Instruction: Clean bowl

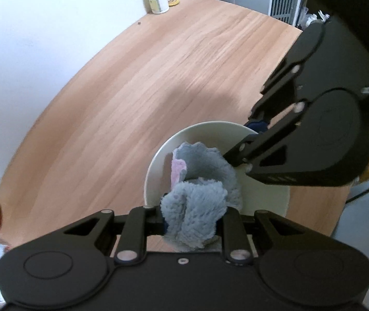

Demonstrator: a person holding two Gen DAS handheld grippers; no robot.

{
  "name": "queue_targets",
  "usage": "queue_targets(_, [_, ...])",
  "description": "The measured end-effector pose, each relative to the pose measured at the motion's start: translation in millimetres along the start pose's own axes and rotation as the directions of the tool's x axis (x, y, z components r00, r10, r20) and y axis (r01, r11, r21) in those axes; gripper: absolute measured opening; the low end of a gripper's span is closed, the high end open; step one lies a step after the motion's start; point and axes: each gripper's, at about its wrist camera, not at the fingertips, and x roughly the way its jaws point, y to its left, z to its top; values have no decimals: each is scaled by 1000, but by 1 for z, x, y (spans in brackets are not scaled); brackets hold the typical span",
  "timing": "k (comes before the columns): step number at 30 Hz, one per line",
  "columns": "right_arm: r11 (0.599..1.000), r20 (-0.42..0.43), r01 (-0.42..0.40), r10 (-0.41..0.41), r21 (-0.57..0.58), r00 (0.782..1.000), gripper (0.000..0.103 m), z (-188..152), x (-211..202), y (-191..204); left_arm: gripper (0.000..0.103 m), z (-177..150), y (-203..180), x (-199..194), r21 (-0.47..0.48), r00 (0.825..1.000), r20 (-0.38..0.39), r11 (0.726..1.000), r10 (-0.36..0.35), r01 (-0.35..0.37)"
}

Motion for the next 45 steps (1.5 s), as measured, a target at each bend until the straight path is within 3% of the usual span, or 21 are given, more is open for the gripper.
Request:
queue_targets(7, [1000,1,12,-12,-17,1000,11,-1,-1,3,19,4,-5,1,15,999,-7,999,35,-35])
queue_targets(12, [1000,-1,5,-5,-7,1000,11,-3,0,1,19,1,-2,14,7,1000,-6,1000,1,-1])
queue_targets(23, [1000,-13,-2,1,-25,1000,12,-6,0,1,20,-3,-9,29,104,996,37,992,-81,77])
queue_targets(27, [999,-14,-3,3,-34,1000,12,-6,-1,1,21,-4,-4,35,83,992,67,992,-104,98])
queue_targets(32, [999,-16,-4,3,-46,1000,13,-6,-2,2,20,-17,-13,36,116,986,160,993,-35,16])
queue_targets(36, [998,-14,-2,1,-63,1000,13,-7,-2,3,20,-19,-9,30,64,985,174,998,-2,-9])
queue_targets(45, [997,-11,-1,0,-77,1000,15,-7,-4,2,20,-8,-5,17,41,980,187,996,65,-74])
